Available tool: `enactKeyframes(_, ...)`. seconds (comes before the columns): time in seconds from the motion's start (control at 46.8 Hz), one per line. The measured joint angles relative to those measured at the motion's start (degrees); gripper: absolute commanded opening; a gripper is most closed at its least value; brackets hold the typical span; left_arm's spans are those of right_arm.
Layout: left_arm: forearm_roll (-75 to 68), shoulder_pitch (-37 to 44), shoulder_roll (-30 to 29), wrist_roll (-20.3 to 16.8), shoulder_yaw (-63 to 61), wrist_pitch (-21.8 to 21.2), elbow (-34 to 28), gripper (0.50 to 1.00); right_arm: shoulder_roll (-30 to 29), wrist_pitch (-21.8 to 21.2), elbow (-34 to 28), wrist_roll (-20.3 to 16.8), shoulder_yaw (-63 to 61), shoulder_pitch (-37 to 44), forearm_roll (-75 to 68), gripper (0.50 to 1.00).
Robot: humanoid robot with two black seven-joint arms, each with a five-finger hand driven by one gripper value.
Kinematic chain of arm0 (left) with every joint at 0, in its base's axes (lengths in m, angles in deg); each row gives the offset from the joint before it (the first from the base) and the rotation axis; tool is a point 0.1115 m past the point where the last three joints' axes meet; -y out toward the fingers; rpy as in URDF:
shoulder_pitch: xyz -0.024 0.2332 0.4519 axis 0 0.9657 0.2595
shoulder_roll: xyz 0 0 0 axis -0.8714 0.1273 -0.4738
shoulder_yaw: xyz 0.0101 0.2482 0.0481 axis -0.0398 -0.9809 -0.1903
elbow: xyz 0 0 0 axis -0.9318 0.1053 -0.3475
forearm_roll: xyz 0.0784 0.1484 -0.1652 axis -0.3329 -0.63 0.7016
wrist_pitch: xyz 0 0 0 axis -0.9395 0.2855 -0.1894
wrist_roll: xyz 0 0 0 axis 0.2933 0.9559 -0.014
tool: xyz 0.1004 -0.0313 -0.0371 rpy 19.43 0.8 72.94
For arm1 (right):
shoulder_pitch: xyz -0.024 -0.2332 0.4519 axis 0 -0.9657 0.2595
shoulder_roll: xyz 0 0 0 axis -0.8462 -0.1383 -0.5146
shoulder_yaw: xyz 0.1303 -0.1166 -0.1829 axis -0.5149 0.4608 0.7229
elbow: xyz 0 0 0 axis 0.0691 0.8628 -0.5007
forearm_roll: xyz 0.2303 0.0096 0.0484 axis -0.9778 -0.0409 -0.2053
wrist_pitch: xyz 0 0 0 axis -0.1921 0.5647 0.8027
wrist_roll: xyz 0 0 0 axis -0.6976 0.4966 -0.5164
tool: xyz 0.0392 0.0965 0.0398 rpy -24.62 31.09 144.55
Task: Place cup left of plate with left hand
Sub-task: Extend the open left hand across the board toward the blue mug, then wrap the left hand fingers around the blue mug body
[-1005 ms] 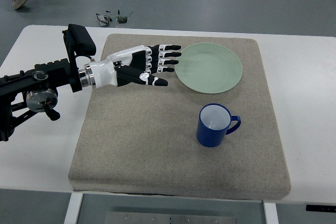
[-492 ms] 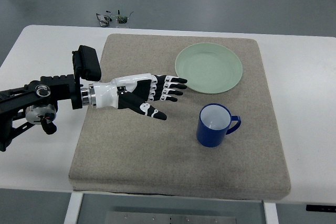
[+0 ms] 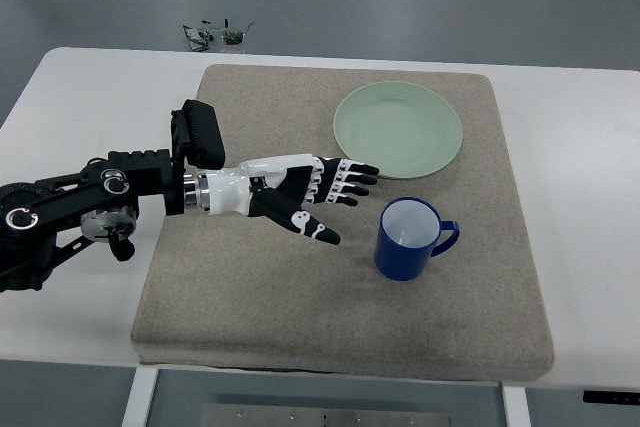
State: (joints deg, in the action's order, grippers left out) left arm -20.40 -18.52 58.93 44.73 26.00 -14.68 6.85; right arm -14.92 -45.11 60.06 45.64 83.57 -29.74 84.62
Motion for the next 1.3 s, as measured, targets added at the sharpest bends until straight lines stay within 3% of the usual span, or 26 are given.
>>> enactKeyframes(0.299, 0.0, -0.3, 6.5, 0.0, -1.0, -0.1, -7.0, 0.994, 0.0, 0.0, 0.0, 0.0, 0.0, 0.0, 0.0, 0.934)
enactKeyframes(1.305, -4.1, -1.0, 11.4, 0.0, -0.2, -0.3, -8.0, 0.994, 0.0, 0.0, 0.0, 0.0, 0.0, 0.0, 0.0, 0.934)
